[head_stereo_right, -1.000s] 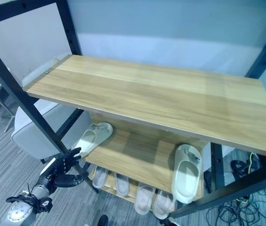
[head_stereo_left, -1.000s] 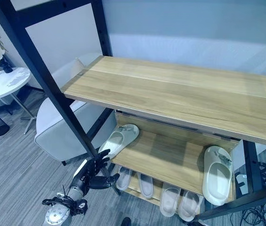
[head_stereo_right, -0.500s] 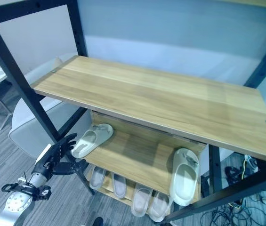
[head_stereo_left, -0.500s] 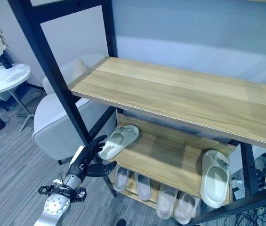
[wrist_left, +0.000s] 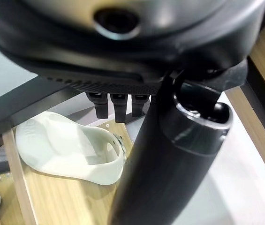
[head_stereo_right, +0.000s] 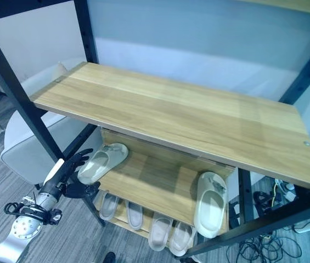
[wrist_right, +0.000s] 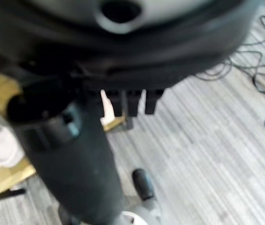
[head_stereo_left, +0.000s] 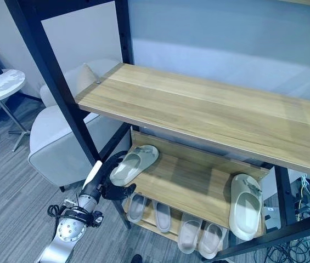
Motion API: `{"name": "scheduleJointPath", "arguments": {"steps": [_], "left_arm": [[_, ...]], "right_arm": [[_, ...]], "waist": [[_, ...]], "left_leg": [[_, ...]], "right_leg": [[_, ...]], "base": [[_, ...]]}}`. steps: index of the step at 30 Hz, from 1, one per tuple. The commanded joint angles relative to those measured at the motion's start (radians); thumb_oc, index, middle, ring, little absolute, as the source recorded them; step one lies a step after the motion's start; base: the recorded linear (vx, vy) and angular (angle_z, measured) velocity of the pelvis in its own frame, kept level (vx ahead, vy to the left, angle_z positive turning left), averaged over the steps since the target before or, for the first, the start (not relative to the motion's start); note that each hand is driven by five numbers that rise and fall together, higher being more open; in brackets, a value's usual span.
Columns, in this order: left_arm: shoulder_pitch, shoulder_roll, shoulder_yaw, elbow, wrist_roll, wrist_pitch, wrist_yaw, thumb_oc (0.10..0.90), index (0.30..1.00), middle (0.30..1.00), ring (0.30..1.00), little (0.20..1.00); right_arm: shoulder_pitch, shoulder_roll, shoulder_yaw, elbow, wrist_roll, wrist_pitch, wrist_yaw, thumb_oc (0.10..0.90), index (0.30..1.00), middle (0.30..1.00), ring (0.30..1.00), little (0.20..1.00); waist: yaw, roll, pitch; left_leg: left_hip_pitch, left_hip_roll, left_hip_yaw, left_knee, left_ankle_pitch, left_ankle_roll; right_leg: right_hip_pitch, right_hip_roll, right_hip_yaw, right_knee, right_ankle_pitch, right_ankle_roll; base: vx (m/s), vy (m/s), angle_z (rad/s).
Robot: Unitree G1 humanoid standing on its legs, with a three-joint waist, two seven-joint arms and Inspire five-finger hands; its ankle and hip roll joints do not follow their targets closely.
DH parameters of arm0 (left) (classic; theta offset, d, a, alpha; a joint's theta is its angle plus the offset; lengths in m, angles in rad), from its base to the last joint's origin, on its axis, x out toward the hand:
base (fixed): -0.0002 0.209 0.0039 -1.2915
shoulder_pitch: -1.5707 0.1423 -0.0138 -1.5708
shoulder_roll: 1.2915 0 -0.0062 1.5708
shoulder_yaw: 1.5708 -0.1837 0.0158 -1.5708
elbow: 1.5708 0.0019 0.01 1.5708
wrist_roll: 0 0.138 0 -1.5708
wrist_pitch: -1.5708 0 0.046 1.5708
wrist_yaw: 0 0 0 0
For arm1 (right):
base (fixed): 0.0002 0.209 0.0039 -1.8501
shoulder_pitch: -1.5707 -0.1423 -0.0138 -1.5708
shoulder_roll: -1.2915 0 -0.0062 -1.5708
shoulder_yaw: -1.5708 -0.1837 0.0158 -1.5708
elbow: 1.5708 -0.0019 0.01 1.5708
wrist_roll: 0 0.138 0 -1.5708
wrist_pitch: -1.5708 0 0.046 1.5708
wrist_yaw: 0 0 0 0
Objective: Arrange the slippers neatly on the shoe rack.
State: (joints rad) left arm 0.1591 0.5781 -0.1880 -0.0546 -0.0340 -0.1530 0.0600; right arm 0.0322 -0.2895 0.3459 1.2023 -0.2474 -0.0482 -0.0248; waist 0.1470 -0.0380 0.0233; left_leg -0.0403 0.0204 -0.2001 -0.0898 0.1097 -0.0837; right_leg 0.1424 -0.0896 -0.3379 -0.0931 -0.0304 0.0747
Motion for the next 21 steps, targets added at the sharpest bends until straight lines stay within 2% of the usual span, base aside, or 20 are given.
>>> {"name": "scheduleJointPath", "arguments": {"steps": [1, 5, 6, 21], "left_arm": [[-0.158, 0.028, 0.015, -0.055, 0.031, -0.112, 0.060, 0.800, 0.900, 0.900, 0.900, 0.900], [-0.163, 0.027, 0.012, -0.054, 0.042, -0.113, 0.064, 0.800, 0.900, 0.900, 0.900, 0.900], [-0.253, -0.084, -0.094, 0.075, -0.078, -0.072, 0.057, 0.800, 0.900, 0.900, 0.900, 0.900], [-0.236, -0.066, -0.106, 0.060, -0.041, -0.063, 0.056, 0.800, 0.900, 0.900, 0.900, 0.900]], "right_arm": [[-0.023, -0.033, 0.043, -0.027, 0.016, -0.017, -0.007, 0.800, 0.900, 0.900, 0.900, 0.900], [-0.029, -0.035, 0.043, -0.024, 0.014, -0.015, -0.013, 0.800, 0.900, 0.900, 0.900, 0.900], [-0.076, -0.080, -0.036, 0.003, 0.091, 0.000, -0.094, 0.800, 0.900, 0.900, 0.900, 0.900], [-0.040, -0.073, -0.038, 0.022, 0.077, -0.004, -0.094, 0.800, 0.900, 0.900, 0.900, 0.900]], "waist": [[-0.002, -0.018, -0.026], [-0.009, -0.014, -0.026], [-0.101, 0.040, 0.021], [-0.107, 0.036, 0.008]], "left_leg": [[0.007, -0.020, 0.081, 0.003, -0.077, 0.005], [0.007, -0.018, 0.087, 0.003, -0.079, 0.006], [-0.011, -0.045, 0.096, 0.003, -0.078, 0.050], [0.037, -0.027, 0.098, 0.003, -0.094, 0.041]], "right_leg": [[-0.056, -0.039, 0.047, 0.006, -0.004, 0.050], [-0.061, -0.038, 0.055, 0.006, -0.002, 0.050], [-0.151, 0.042, 0.256, 0.006, 0.033, 0.032], [-0.104, 0.047, 0.243, 0.006, 0.014, 0.031]], "base": [[0.00, 0.000, 0.00], [0.02, 0.003, -0.08], [0.03, 0.001, -0.08], [0.03, 0.001, -0.04]]}}
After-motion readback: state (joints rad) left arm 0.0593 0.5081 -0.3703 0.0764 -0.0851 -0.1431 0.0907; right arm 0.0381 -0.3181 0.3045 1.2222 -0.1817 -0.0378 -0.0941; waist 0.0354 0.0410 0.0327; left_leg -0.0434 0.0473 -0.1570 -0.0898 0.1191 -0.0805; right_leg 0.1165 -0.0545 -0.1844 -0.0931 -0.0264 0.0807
